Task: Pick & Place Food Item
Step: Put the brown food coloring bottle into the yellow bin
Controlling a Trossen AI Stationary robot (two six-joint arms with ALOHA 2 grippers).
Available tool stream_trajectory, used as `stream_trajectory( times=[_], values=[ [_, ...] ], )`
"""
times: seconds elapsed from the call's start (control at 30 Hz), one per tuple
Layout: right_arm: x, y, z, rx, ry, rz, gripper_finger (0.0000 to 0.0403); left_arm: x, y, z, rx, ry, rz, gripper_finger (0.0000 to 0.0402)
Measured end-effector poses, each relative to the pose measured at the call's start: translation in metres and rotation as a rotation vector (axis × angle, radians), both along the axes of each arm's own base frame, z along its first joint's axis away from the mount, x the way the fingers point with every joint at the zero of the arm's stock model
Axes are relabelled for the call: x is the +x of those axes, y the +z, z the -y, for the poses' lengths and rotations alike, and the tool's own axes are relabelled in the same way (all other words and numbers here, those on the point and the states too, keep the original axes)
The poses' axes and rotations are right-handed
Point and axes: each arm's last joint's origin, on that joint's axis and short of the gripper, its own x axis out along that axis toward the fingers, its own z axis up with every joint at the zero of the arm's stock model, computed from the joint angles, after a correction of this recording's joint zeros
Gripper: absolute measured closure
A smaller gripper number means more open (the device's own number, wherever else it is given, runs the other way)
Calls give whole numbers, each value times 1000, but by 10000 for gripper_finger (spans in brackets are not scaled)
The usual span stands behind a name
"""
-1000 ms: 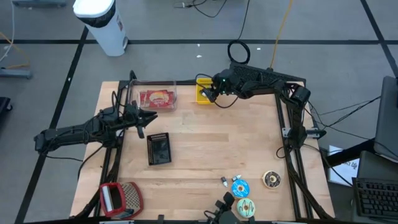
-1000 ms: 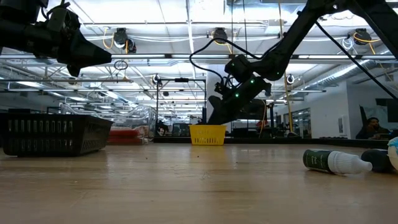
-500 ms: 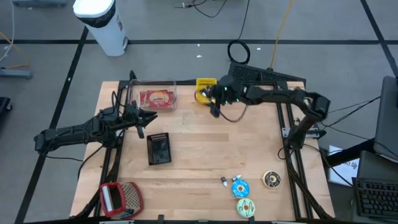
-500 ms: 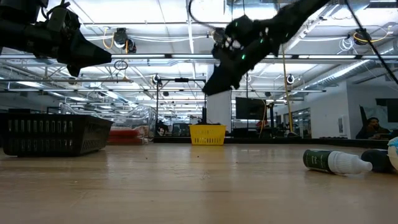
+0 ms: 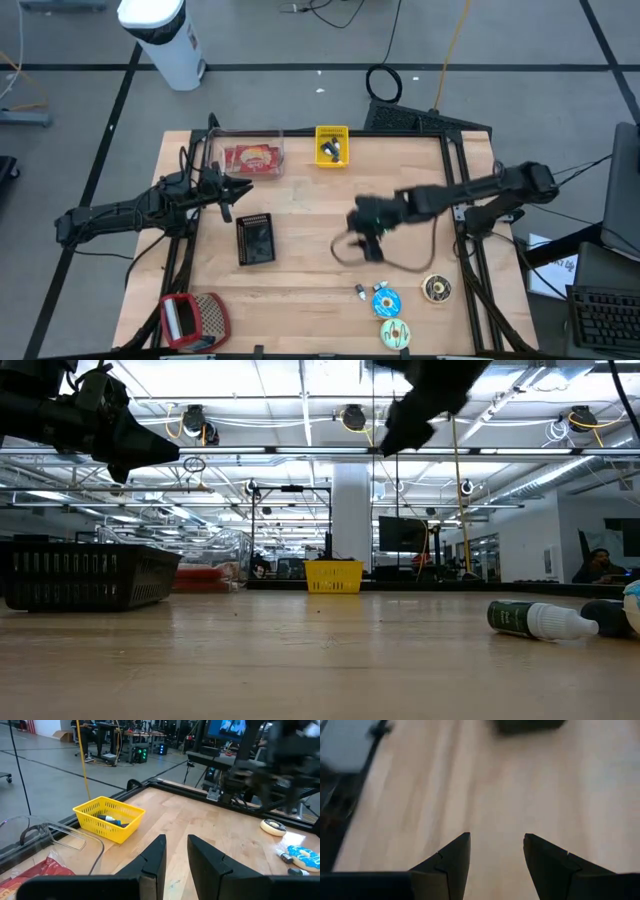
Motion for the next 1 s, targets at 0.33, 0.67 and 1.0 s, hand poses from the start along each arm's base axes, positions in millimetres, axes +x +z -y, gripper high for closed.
stream_trajectory(
  times=[0.33, 0.67, 1.0],
  values=[
    [-51, -50, -80, -198, 190, -194, 227, 0, 0, 0, 0, 0, 0, 323],
    [-79, -114, -90, -76, 167, -112, 234, 0, 0, 0, 0, 0, 1, 323],
    [-82, -123, -89, -66, 175, -90, 230, 0, 0, 0, 0, 0, 0, 323]
  ],
)
